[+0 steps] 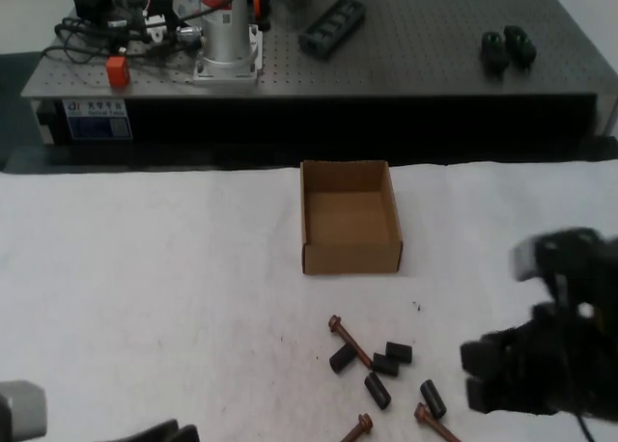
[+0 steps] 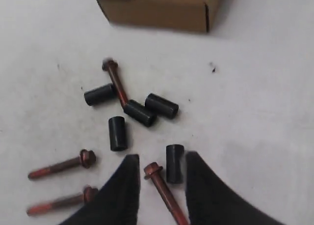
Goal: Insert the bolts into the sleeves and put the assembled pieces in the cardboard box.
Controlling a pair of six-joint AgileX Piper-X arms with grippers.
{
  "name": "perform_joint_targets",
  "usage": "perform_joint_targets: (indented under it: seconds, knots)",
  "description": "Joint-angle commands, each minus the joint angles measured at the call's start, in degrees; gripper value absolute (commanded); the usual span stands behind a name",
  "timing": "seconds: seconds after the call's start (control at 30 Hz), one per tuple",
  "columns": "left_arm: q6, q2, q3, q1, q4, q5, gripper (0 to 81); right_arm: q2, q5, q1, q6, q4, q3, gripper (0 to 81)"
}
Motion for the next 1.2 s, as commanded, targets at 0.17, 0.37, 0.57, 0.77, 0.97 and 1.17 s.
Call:
perform_joint_targets:
  seconds: [0.17,0.37,0.57,0.77,0.97,1.17]
  knots:
    - [3.70,6.87,-3.49,-0.05,-0.96,1.26,24.6,9.64,1.12,1.27,-6.03,7.11,-6.51,24.1]
    - [5.58,13.61,-5.14,-0.05,-1.11,3.67,24.6,15.68,3.72,4.73,-10.17,7.33,-8.67,24.1]
    - [6.36,17.99,-6.39,-0.05,-2.11,5.08,24.6,17.42,3.72,6.63,-10.67,4.44,-8.67,24.1]
    - [8.60,21.94,-8.28,-0.05,-2.36,7.47,24.6,19.33,3.72,6.61,-11.77,2.44,-8.67,24.1]
    - [8.60,25.75,-10.68,-0.05,-2.73,7.51,24.6,21.50,3.72,6.61,-11.74,1.47,-8.67,24.1]
    - [11.60,28.05,-13.00,-0.05,-2.73,7.51,24.6,21.71,3.58,6.61,-11.74,5.67,-8.67,24.1]
